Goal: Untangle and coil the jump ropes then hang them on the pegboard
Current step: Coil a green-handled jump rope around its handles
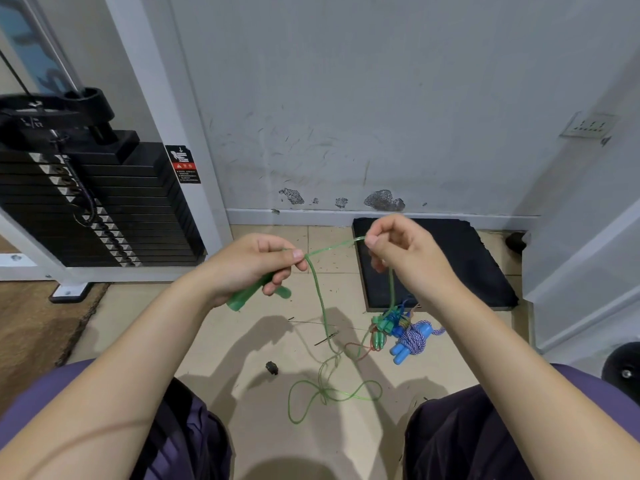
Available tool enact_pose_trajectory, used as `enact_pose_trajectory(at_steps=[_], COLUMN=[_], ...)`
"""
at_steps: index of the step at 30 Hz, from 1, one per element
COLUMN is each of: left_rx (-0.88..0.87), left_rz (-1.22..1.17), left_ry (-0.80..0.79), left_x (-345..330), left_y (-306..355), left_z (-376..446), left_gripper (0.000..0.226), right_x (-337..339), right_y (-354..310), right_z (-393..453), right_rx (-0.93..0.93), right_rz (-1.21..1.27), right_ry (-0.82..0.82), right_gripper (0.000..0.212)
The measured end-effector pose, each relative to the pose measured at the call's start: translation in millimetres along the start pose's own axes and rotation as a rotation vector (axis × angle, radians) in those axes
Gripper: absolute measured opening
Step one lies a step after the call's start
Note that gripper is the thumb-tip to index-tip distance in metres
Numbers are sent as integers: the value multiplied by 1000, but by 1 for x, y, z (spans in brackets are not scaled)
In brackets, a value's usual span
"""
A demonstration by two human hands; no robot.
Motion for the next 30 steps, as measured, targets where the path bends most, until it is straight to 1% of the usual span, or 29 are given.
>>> enact_pose_trajectory(at_steps=[1,4,6,7,9,10,12,14,15,17,19,21,23,26,30], left_rx=[-8,-21,-30,-34,-27,-20,-8,0,1,-3,-6,-8,-11,10,58], left_rz=[-3,-2,28,45,68,70,55,25,11,3,-2,-23,-51,-44,-32], left_ry=[6,-13,-52,-70,-79,-72,-54,-46,-46,-46,-74,-123,-171,-224,-235], left_x=[0,-11,-22,-26,-27,-25,-18,-12,-11,-12,-18,-27,-33,-31,-22], left_y=[0,-1,-4,-5,-5,-4,-3,-3,-4,-6,-6,-6,-4,-4,-5], left_z=[1,3,4,5,5,5,4,3,3,5,6,5,4,4,4], left_gripper=[20,19,19,19,20,22,25,24,24,24,24,22,22,17,30], right_x=[-1,-14,-26,-31,-31,-28,-16,-4,-1,-4,-15,-26,-33,-28,-13], right_y=[-1,2,5,5,4,2,1,1,0,-2,-1,5,10,9,4], right_z=[0,-5,-11,-13,-12,-9,-3,0,0,-1,-5,-9,-12,-11,-5], right_rx=[-10,-50,-51,-41,-17,-8,-6,-9,-13,-26,-43,-39,-11,-29,-29], right_rz=[33,86,44,3,-85,-110,-109,-72,-36,31,51,1,-123,-125,-91], right_ry=[-33,-200,-314,-347,-330,-280,-129,-7,5,-62,-184,-294,-381,-396,-338], right_gripper=[7,21,26,26,19,13,6,7,8,9,15,25,28,16,13])
Point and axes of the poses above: each hand's wrist, its own z-axis towards the middle knuckle, its own x-axis out of the back of the hand, y = z × x, the point moved 2 cm from there along z, towards the middle knuckle, and after that the axes turned 14 degrees about x, right-handed, at the moved point
